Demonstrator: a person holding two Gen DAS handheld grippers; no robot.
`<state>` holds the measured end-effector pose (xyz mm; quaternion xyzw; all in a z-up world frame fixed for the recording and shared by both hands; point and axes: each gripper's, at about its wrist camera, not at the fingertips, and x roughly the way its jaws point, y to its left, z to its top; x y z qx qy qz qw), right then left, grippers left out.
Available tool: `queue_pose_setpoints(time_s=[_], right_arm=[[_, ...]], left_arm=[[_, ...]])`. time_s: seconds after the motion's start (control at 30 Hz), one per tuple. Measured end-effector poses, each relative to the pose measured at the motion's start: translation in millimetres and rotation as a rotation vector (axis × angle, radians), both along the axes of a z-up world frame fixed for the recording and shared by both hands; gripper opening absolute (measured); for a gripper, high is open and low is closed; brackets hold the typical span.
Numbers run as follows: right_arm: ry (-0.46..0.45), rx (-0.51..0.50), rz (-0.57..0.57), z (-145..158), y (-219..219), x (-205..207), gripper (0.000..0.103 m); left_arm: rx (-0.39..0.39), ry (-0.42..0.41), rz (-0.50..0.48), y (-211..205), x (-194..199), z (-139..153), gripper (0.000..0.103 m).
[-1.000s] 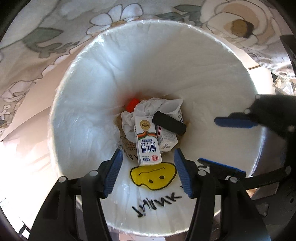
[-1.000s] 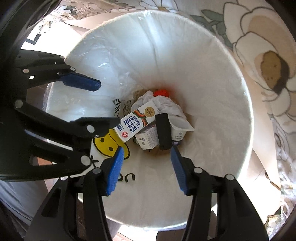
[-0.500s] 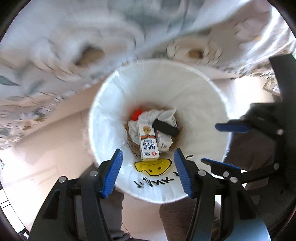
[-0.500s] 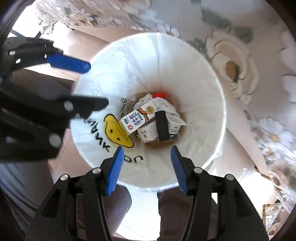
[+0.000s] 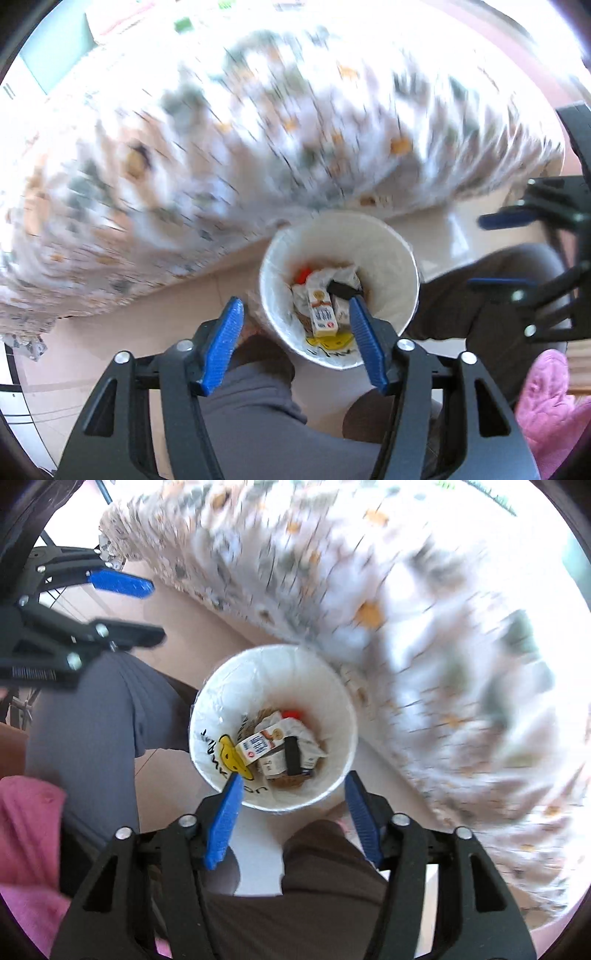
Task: Collect trash
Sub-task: 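Raise both open tools from the wastebasket back toward the bed, then grasp the green cube with left tool while right tool grasps the green block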
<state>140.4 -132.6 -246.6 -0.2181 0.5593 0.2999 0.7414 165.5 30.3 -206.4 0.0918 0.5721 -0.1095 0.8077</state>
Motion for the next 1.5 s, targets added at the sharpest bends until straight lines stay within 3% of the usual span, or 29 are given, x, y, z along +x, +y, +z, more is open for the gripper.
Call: queue_pose_setpoints(time_s=[0.17, 0.37, 0.47, 0.67, 0.83, 1.07, 1.37, 1.5], right_arm=[[-0.089, 0.023, 0.003, 68, -18, 6, 0.061], [-0.219, 0.044, -0.032, 148, -28, 30, 0.070], [-0.262, 0.066, -0.067, 184, -30, 52, 0.074], [-0.317, 0.110, -0.127, 244, -25, 113, 0.074], [-0.351, 0.101, -0.159, 269, -15, 175, 0.074], [-0.356, 0.094, -0.226, 267, 13, 287, 0.074], [-0.267, 0.108, -0.349, 208, 53, 444, 0.074], [-0.213, 0.125, -0.411, 172, 72, 503, 0.074]], left_arm=[[0.003, -0.083, 0.035, 16, 8, 58, 0.069], [0.023, -0.183, 0.059, 29, 32, 115, 0.083], [0.025, -0.206, 0.074, 32, 53, 143, 0.084], [0.051, -0.232, 0.111, 34, 104, 168, 0.085], [0.065, -0.232, 0.125, 30, 161, 167, 0.085], [0.039, -0.209, 0.206, 32, 253, 146, 0.085], [0.026, -0.185, 0.342, 51, 355, 97, 0.085], [-0.016, -0.168, 0.391, 64, 386, 75, 0.085]])
